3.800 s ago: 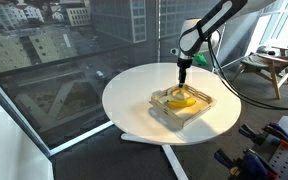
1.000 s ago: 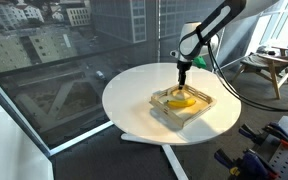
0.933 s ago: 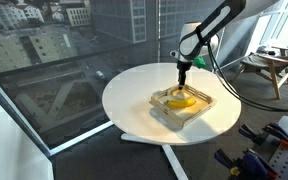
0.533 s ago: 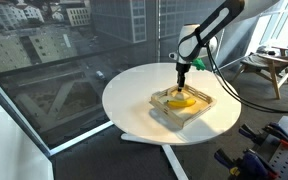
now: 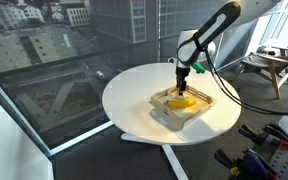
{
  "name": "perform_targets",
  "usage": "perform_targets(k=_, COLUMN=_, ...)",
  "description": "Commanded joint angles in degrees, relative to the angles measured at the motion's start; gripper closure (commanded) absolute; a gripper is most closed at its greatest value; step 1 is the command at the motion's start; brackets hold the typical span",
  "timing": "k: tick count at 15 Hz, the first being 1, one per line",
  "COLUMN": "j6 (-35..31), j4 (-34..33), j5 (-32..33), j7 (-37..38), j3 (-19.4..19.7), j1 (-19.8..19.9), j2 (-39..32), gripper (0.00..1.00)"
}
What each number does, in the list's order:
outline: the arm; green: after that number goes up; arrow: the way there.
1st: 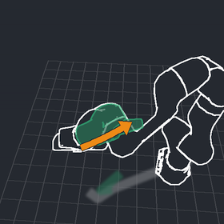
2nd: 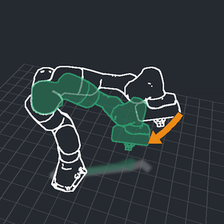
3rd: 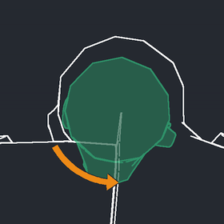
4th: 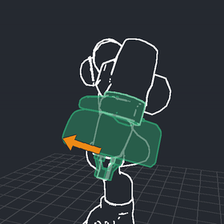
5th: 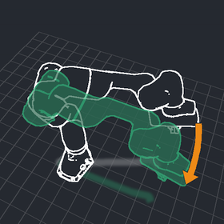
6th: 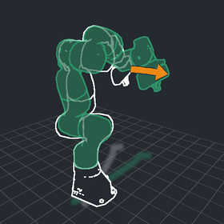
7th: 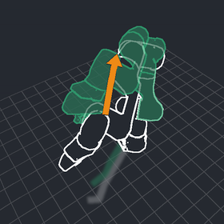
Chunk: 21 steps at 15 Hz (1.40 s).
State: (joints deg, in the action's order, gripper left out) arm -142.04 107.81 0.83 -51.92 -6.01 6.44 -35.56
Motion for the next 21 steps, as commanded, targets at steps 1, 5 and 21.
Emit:
perform_targets(k=1, j6=0.9, j4=-1.1, j5=1.2, j7=-3.7, j3=-0.9, j1=1.4, j2=-0.3, gripper=0.0)
perform_targets(k=5, j6=0.1, j4=-0.6, j5=2.3, j7=-5.3, j3=-0.1, j1=0.8, j2=-0.4, gripper=0.0)
perform_targets(k=21, j6=-4.5, j4=1.3, j5=8.0, j7=-3.3, j3=1.0, j1=-0.7, j2=-2.4, gripper=0.0)
